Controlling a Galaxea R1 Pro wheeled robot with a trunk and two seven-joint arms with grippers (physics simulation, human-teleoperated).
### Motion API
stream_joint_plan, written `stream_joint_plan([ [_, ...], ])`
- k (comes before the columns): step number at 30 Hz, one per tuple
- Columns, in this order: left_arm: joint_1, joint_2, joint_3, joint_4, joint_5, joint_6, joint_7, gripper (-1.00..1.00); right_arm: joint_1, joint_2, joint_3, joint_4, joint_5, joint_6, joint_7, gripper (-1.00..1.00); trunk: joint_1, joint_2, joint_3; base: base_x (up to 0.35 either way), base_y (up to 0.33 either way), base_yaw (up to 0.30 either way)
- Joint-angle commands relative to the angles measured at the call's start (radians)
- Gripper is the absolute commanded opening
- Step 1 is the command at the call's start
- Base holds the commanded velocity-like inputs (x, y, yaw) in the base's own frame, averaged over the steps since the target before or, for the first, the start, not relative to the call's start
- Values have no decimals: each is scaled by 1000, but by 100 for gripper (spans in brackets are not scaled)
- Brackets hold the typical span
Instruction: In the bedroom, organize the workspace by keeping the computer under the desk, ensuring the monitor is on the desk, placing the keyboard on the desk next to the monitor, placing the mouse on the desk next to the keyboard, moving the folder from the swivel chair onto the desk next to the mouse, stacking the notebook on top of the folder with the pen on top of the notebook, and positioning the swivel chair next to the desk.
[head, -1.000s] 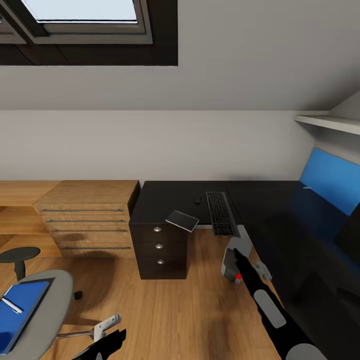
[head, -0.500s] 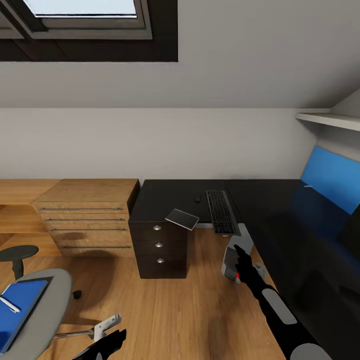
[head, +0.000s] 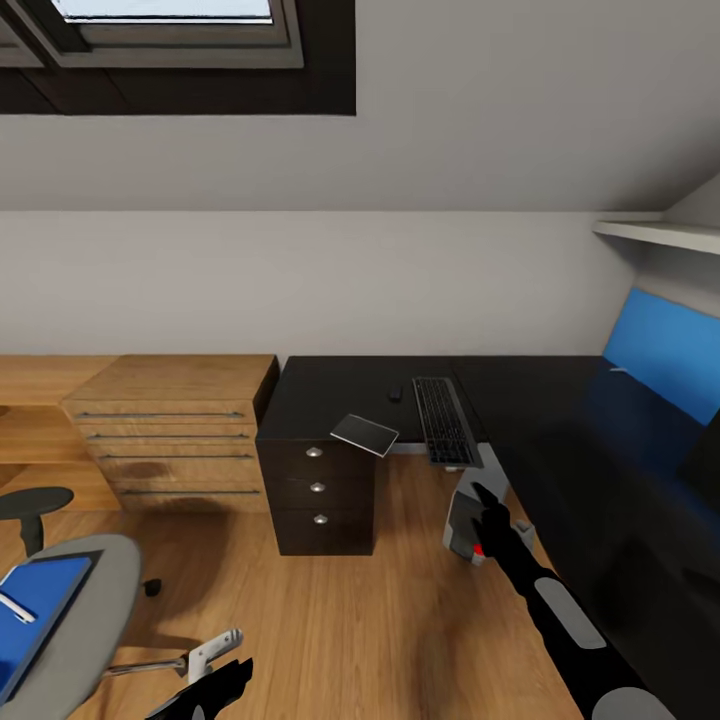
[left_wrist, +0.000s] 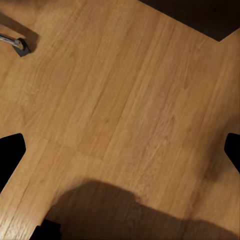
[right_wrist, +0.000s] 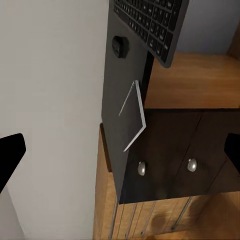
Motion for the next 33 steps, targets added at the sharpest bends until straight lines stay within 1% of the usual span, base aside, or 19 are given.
stream_joint_plan([
  [1, -1, -1, 4, -2, -6, 6, -3, 100, -1, -2, 2, 0, -11, 3, 2, 100, 4, -8, -4, 0, 0, 0],
  [6, -1, -1, 4, -2, -6, 6, -4, 100, 0, -10, 2, 0, -15, 6, 3, 100, 23, -43, -20, 0, 0, 0],
  [10, -1, -1, 4, -2, -6, 6, -4, 100, 0, -12, 0, 0, -15, 31, 3, 100, 38, -71, -33, 0, 0, 0],
  [13, -1, -2, 4, -2, -6, 6, -4, 100, 0, -15, -13, 0, -15, 43, 3, 100, 50, -92, -42, 0, 0, 0],
  [16, -1, -2, 3, -2, -6, 6, -4, 100, 0, -24, -43, 0, -16, 52, 3, 100, 61, -113, -51, 0, 0, 0],
  [18, -1, -2, 3, -2, -6, 6, -4, 100, -1, -27, -52, 0, -16, 60, 3, 100, 69, -127, -58, 0, 0, 0],
  [22, -1, -2, 3, -2, -6, 6, -5, 100, 0, -29, -60, 0, -16, 73, 3, 100, 84, -155, -70, 0, 0, 0],
  [27, -1, -1, -4, -8, -7, 11, -6, 100, 0, -28, -61, 0, -15, 76, 3, 100, 104, -190, -86, 0, 0, 0],
  [29, -1, -1, -14, -22, -7, 14, -6, 100, 0, -28, -61, 0, -15, 76, 3, 100, 111, -204, -92, 0, 0, 0],
  [31, -1, -2, -38, -50, -7, 20, -6, 100, -1, -28, -60, 1, -14, 75, 2, 100, 119, -218, -98, 0, 0, 0],
  [32, -1, -2, -62, -73, -7, 32, -6, 100, -1, -28, -60, 1, -14, 75, 2, 100, 123, -225, -101, 0, 0, 0],
  [33, -1, -2, -75, -85, -7, 41, -6, 100, -1, -28, -60, 1, -13, 75, 2, 100, 127, -232, -105, 0, 0, 0],
])
